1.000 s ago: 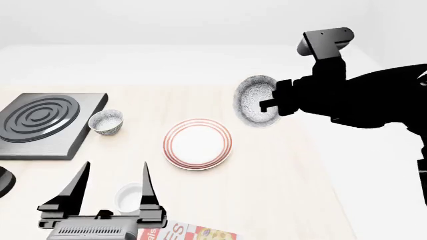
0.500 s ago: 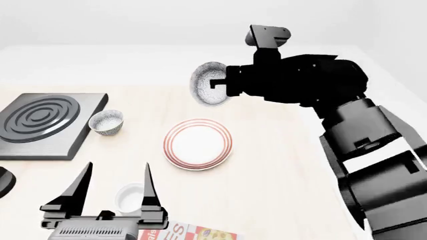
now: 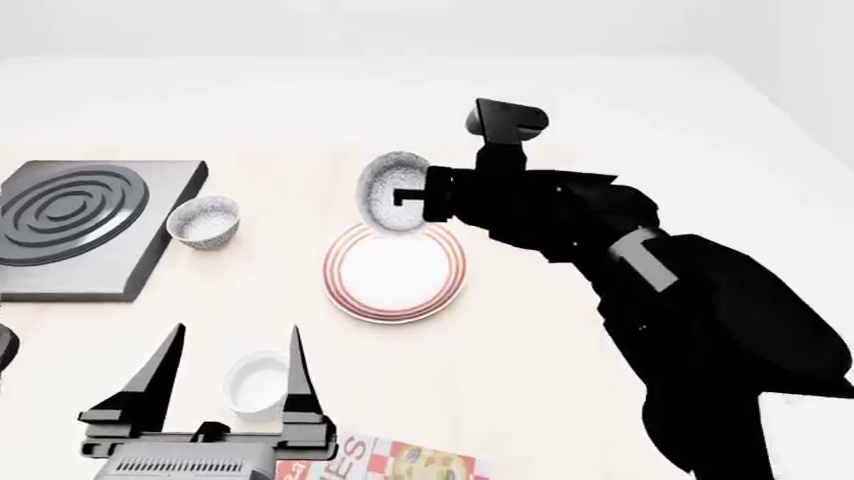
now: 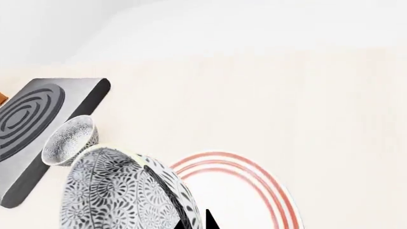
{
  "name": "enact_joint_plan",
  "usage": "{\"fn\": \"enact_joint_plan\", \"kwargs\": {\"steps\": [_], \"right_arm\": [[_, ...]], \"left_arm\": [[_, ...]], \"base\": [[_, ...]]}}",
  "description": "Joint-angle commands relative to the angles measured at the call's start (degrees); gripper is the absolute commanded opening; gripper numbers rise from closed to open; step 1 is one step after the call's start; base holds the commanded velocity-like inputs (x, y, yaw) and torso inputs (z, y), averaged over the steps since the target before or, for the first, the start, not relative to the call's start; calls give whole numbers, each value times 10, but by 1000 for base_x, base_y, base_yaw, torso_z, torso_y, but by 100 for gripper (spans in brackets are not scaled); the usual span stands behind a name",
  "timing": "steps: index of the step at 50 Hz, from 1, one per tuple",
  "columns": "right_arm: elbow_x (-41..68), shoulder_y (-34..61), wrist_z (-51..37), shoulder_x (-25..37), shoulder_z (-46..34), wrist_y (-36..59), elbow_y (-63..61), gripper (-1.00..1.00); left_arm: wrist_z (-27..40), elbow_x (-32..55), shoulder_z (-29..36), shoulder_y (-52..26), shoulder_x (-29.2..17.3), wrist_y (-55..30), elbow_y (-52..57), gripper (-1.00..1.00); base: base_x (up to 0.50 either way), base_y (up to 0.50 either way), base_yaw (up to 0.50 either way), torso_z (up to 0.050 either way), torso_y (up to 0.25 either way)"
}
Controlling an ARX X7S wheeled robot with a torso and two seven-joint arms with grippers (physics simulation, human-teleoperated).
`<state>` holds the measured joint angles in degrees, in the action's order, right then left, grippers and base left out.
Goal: Pick the akita bowl next to the cookies box and place it on the plate.
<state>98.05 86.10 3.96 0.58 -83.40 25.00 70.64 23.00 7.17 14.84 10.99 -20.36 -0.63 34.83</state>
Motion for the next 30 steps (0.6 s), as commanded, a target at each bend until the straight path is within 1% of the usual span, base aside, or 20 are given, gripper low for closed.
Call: {"fn": "enact_joint_plan", "kwargs": {"steps": [1, 10, 11, 13, 20, 29, 30], "right_arm": [[112, -3, 6, -6, -96, -51, 1, -100], [120, -5, 6, -6, -104, -53, -4, -100], [122, -4, 6, -6, -103, -53, -5, -100], [121, -6, 6, -6, -104, -54, -8, -100], [118, -13, 9, -6, -103, -55, -9, -100], [118, -17, 10, -6, -101, -55, -12, -100], [119, -17, 10, -6, -101, -54, -13, -100]], "left_arm": [[1, 0, 2, 0, -2, 4, -3, 100], [0, 0, 6, -2, -2, 8, -7, 100], [-3, 16, 1, 0, 1, 27, -11, 100], [-2, 3, 6, 2, -3, 20, -5, 100], [-2, 1, 11, 0, -4, 17, -8, 100], [1, -3, 9, 1, -6, 25, -4, 100], [-1, 8, 8, 2, -5, 31, -4, 100]], "base": [[0, 0, 0, -11, -250], [0, 0, 0, -11, -250], [0, 0, 0, 0, 21], [0, 0, 0, 0, 0], [0, 0, 0, 0, 0], [0, 0, 0, 0, 0], [0, 0, 0, 0, -154]]}}
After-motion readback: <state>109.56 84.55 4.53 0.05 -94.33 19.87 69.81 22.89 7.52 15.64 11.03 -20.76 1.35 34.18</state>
